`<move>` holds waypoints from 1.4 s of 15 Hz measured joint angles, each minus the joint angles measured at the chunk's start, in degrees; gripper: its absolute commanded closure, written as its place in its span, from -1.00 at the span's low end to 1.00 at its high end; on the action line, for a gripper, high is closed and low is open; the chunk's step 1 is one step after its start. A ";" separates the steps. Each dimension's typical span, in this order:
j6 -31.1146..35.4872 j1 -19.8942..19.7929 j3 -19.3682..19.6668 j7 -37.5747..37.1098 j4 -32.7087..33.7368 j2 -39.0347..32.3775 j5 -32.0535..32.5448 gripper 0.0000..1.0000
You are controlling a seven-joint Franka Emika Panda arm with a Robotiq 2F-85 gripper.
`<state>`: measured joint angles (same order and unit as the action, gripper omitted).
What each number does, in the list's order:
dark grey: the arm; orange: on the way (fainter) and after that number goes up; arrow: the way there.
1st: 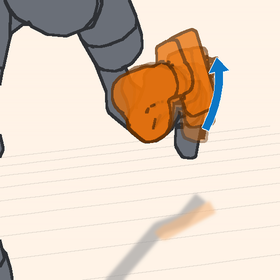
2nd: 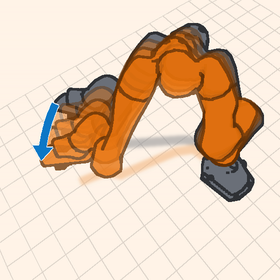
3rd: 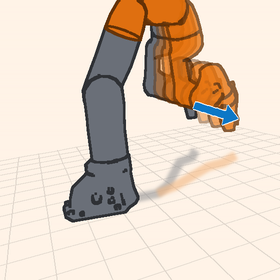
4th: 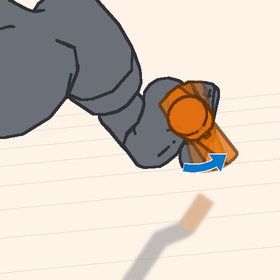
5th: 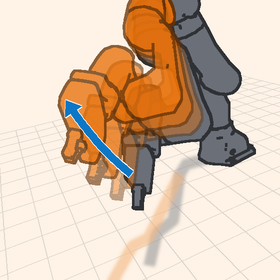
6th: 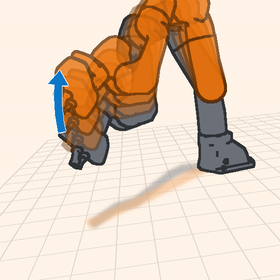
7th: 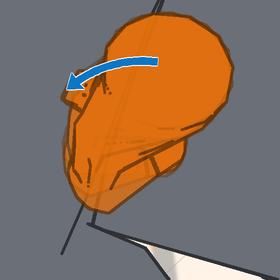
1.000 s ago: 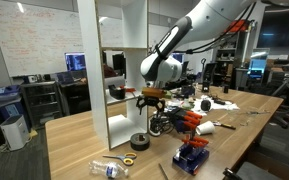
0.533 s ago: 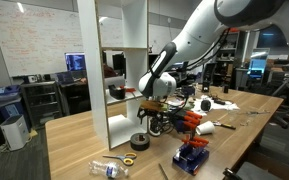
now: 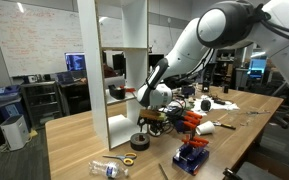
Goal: Put the black tape on the first top shelf
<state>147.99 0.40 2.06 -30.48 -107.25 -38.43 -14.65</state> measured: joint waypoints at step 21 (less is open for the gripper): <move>-1.25 -0.32 0.42 0.34 12.31 -15.05 -0.33 0.57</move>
<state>146.75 0.08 2.48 -30.14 -94.94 -53.47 -14.98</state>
